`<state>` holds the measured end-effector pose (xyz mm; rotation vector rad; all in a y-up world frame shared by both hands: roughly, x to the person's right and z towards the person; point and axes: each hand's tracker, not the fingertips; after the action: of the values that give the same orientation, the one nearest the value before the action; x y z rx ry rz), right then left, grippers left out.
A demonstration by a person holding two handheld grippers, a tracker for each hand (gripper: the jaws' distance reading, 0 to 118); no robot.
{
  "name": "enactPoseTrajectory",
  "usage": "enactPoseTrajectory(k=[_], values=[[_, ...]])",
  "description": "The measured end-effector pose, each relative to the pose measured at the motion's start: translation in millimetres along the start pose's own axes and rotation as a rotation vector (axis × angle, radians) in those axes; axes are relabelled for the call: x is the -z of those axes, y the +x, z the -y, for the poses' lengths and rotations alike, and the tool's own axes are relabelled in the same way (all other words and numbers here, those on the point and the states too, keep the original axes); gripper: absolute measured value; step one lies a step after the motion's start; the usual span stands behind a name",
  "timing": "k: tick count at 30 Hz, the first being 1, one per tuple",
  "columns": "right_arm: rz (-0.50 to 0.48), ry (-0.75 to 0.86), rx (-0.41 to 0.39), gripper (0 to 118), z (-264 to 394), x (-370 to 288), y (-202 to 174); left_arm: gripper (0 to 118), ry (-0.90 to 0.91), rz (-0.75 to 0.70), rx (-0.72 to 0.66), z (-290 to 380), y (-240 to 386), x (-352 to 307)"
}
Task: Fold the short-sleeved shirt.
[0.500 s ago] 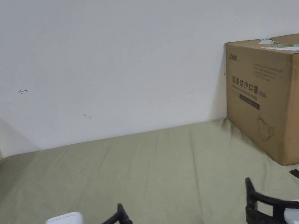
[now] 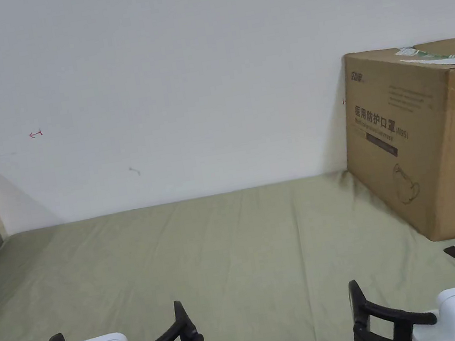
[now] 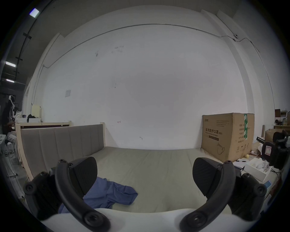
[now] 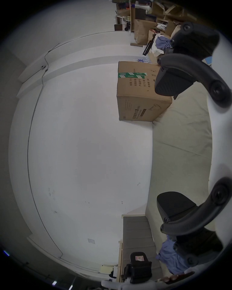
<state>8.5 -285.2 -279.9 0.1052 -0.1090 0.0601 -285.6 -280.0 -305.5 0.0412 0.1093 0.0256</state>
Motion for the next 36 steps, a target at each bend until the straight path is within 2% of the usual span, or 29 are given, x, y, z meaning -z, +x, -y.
enactPoseTrajectory(k=[7, 16, 24, 25, 26, 27, 28, 29, 30, 31, 33, 36], values=[[0.004, -0.006, -0.025, 118, 2, 0, 1, 118, -0.007, -0.004, -0.007, 0, -1, 1], [0.021, -0.003, 0.003, 118, 3, -4, 0, 118, 0.083, 0.015, 0.035, -2, 5, -11], [0.018, -0.013, 0.021, 116, 3, -4, 2, 117, 0.003, 0.08, -0.019, -7, 1, -8], [-0.029, 0.006, 0.063, 111, 3, -6, 4, 113, 0.003, 0.076, -0.022, -7, 2, -9], [-0.028, 0.007, 0.06, 100, 3, -8, 5, 100, 0.002, 0.076, -0.027, -9, 2, -10], [-0.01, 0.004, 0.044, 62, 2, -9, 3, 61, 0.004, 0.081, -0.029, -7, 0, -10], [0.014, 0.009, 0.015, 38, 1, -10, 0, 35, 0.019, 0.077, -0.021, -7, 1, -11], [0.029, 0.019, -0.01, 25, 2, -10, -1, 20, 0.031, 0.06, 0.003, -8, 2, -12], [0.028, 0.019, -0.008, 25, 3, -9, 0, 20, 0.035, 0.027, 0.035, -9, 4, -11], [0.038, 0.023, -0.005, 0, 3, -10, 2, 0, 0.025, -0.013, 0.067, -11, 6, -11], [0.029, 0.014, 0.052, 0, 1, -10, 6, 0, 0.01, 0.035, 0.057, -12, 2, -10], [0.037, -0.011, 0.067, 0, 0, -7, 11, 0, -0.012, 0.07, 0.066, -12, 3, -7]])
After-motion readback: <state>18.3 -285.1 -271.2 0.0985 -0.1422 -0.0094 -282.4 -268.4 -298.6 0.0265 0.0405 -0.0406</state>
